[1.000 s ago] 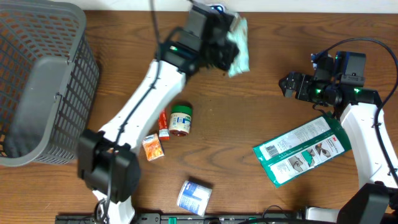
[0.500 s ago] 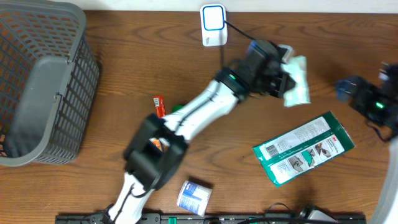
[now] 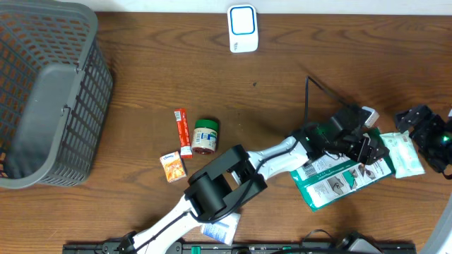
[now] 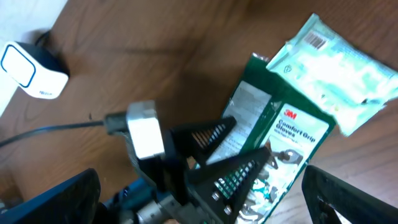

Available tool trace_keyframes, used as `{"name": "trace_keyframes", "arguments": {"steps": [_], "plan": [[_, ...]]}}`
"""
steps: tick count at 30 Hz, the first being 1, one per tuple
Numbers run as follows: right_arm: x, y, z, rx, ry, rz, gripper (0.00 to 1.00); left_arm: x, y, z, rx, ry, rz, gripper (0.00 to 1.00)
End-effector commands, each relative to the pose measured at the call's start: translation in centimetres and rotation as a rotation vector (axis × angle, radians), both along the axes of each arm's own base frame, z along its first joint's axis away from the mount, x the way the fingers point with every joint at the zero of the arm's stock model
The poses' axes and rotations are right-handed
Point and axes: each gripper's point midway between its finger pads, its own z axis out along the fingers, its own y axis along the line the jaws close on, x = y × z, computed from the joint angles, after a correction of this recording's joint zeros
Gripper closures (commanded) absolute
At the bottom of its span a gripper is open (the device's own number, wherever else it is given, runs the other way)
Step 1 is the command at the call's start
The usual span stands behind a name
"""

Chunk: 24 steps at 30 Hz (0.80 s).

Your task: Scan the item barcode

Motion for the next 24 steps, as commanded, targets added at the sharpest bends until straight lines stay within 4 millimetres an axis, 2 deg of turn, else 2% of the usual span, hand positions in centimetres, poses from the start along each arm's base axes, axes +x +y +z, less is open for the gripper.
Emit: {"name": "trace_keyframes", "arguments": {"steps": [1,4,7,10,12,13,14,16,17,18,19,21,24], "plan": [[-0.2,0.7,-0.4,0.018,0.014,0.024,0.01,2.6,1.4,2.7,-0.01,-0.09,0.014,0.2],[-0.4,1.6,-0.8,0.015,0.043,0.056,0.01,3.8,3.2,4.3,0.035,-0.133,0.015,0.2],[-1.2,1.9,-1.5,-0.015,0.11,0.05,0.01,5.3,5.9,7.0,0.079,-0.168,0.041,0.2],[-1.9,1.4,-2.3,-0.048,0.174,-0.006,0.01,7.4,9.7,9.8,0.161,-0.204,0.123,0.2],[-2.3,0.8,-2.9,-0.065,0.21,-0.057,0.05,8.3,12.5,11.2,0.227,-0.207,0.184,0.2],[-2.4,0.6,-3.3,-0.074,0.222,-0.071,0.13,8.6,14.2,11.9,0.268,-0.211,0.21,0.2],[-2.5,0.3,-3.8,-0.084,0.231,-0.079,0.25,8.8,15.7,12.5,0.302,-0.214,0.228,0.2],[-2.5,0.1,-5.0,-0.089,0.237,-0.087,0.61,9.0,18.8,13.5,0.372,-0.228,0.262,0.38],[-2.4,0.1,-5.9,-0.081,0.239,-0.098,0.85,9.2,20.3,13.9,0.409,-0.237,0.284,0.46],[-2.4,0.1,-6.8,-0.072,0.244,-0.109,0.99,9.5,21.8,14.2,0.449,-0.252,0.31,0.47],[-2.5,0.1,-7.8,-0.061,0.25,-0.125,0.99,10.1,23.8,14.6,0.503,-0.276,0.351,0.53],[-2.7,0.1,-9.7,-0.042,0.259,-0.162,0.99,11.2,27.3,14.9,0.605,-0.308,0.442,0.76],[-2.9,-0.4,-12.5,-0.04,0.261,-0.254,0.99,12.8,32.1,15.2,0.727,-0.321,0.574,0.85]]}}
